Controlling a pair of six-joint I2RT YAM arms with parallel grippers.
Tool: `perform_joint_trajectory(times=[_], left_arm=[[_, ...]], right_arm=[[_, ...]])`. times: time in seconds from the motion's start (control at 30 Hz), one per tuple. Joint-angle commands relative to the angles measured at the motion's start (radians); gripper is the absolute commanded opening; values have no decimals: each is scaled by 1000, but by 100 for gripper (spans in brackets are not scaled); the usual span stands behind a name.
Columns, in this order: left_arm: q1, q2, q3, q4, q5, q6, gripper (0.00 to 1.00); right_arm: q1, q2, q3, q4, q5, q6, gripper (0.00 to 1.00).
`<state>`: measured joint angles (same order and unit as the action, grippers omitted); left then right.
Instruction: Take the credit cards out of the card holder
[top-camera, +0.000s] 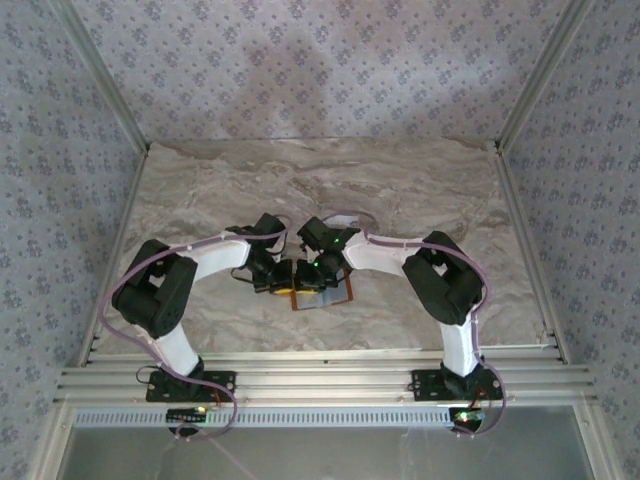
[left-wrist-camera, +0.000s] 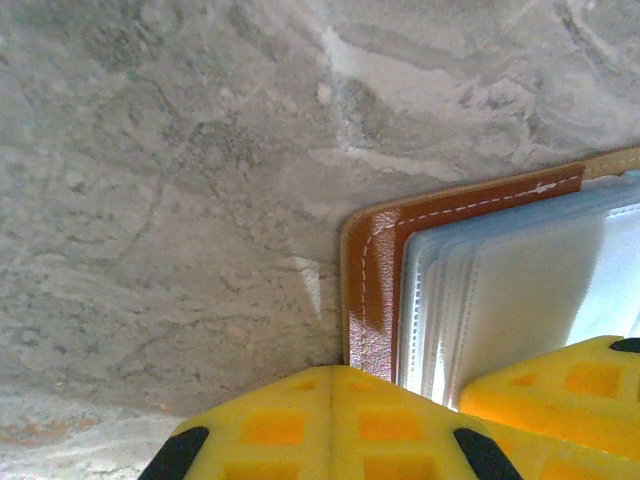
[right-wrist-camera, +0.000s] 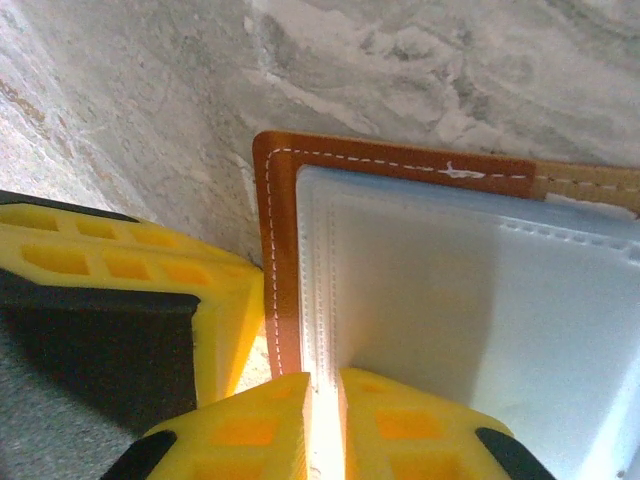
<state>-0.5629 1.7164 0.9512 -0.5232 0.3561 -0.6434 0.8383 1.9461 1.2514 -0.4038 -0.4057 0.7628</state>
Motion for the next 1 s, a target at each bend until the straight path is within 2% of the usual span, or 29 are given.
perform_joint_trajectory(times=[0.0, 0.47, 0.97], left_arm=[[-3, 30, 12, -12, -11, 19, 5], [-3, 22, 17, -34, -19, 25, 5], [-3, 23, 9, -31, -17, 24, 5]], right_arm=[[4, 7, -3, -54, 32, -11, 17], [-1, -35, 1, -155, 124, -46, 29], [-1, -62, 46, -308, 270, -86, 32]])
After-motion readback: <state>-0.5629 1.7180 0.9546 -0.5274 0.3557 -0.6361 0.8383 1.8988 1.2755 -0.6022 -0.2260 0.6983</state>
